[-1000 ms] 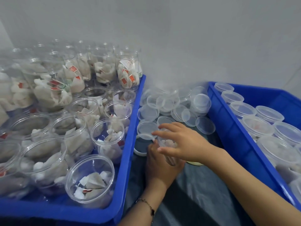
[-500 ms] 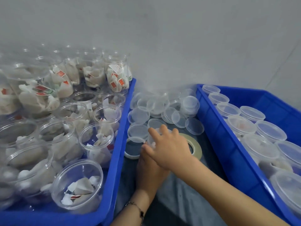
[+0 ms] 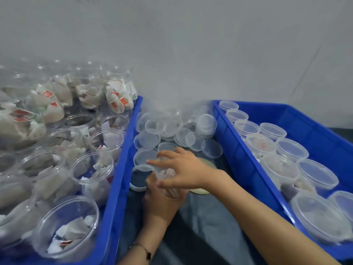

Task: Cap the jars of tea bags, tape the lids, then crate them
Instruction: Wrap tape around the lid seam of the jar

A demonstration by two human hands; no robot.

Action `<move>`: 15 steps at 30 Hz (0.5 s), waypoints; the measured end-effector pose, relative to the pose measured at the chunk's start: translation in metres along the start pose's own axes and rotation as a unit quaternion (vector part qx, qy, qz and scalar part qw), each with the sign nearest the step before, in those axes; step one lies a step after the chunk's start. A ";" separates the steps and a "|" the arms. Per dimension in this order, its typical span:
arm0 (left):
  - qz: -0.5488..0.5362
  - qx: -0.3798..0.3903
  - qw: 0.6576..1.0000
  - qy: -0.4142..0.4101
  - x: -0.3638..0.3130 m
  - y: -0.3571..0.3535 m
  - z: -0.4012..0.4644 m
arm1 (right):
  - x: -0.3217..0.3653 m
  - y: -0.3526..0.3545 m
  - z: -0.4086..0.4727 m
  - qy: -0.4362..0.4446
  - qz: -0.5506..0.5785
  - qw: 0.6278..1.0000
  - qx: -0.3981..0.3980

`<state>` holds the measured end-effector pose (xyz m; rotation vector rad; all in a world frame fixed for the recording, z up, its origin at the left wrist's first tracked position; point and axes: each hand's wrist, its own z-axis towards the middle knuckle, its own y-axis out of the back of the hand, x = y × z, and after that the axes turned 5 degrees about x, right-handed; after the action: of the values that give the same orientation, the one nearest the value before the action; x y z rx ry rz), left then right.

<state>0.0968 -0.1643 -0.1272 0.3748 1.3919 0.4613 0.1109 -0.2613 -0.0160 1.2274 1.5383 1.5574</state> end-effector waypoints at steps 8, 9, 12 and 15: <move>-0.034 -0.016 0.999 0.026 0.004 -0.003 -0.005 | -0.005 0.034 0.013 0.055 0.093 0.972 0.210; -0.037 -0.012 0.999 0.017 0.005 -0.003 -0.006 | -0.002 0.034 0.011 0.030 0.097 0.980 0.171; -0.051 -0.008 0.999 -0.002 0.006 -0.002 -0.006 | 0.012 0.027 0.005 -0.087 -0.079 0.993 -0.030; -0.062 -0.003 0.998 0.002 0.006 -0.001 -0.006 | 0.026 0.018 0.001 -0.115 -0.182 0.974 -0.074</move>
<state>0.0915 -0.1624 -0.1334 0.2812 1.4090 0.3633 0.1054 -0.2397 0.0061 0.9424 1.3786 1.2203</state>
